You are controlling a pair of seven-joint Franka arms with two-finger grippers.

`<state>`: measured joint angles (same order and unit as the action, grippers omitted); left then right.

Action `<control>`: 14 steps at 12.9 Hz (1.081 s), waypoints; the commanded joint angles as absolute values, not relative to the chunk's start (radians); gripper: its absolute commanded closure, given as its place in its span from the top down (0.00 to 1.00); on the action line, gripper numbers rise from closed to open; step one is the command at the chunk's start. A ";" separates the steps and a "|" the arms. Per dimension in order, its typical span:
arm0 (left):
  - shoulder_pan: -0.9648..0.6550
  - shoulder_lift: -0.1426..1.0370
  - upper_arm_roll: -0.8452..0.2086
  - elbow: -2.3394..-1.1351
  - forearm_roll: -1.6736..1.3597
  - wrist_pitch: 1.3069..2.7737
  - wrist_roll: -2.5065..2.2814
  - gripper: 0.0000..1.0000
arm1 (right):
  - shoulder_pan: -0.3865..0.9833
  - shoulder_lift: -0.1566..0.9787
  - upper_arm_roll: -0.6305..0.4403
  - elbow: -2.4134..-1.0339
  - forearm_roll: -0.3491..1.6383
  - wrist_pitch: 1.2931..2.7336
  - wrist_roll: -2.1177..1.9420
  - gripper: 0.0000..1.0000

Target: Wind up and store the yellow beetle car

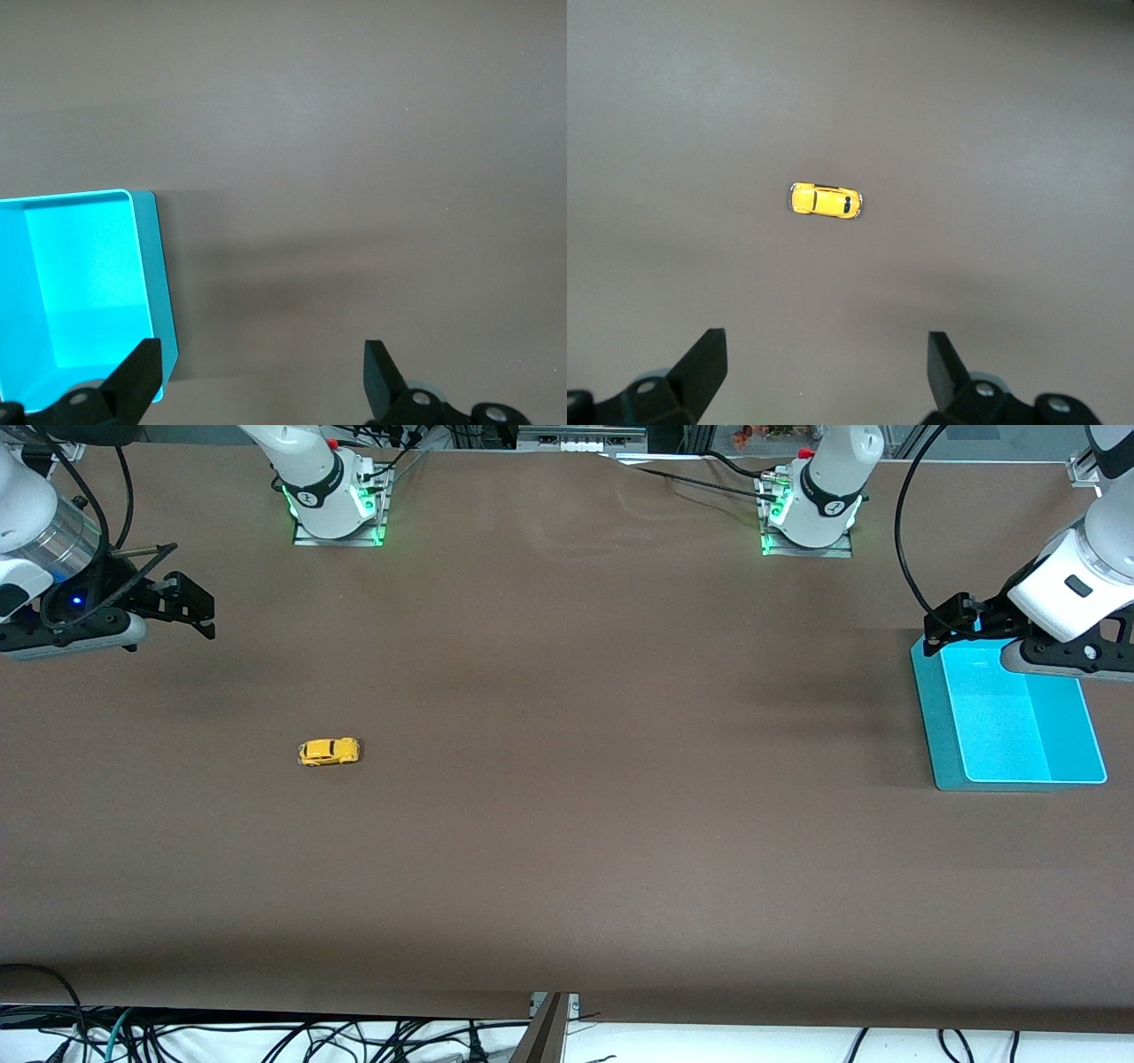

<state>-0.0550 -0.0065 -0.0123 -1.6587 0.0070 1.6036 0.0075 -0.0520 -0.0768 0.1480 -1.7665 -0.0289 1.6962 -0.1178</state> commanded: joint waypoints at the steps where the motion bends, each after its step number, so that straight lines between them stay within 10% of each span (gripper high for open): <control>1: -0.058 -0.012 -0.012 -1.649 0.009 1.588 -0.005 1.00 | -0.040 -0.081 0.137 -1.743 -0.031 1.663 -0.104 1.00; 14: -0.060 -0.012 -0.023 -1.647 0.009 1.589 -0.005 1.00 | -0.041 -0.052 0.144 -1.747 -0.034 1.677 -0.094 1.00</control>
<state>-0.0554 -0.0065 -0.0174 -1.6586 0.0070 1.6036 0.0075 -0.0489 -0.0566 0.1426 -1.7543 -0.0289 1.6833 -0.1156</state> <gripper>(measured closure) 0.000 0.000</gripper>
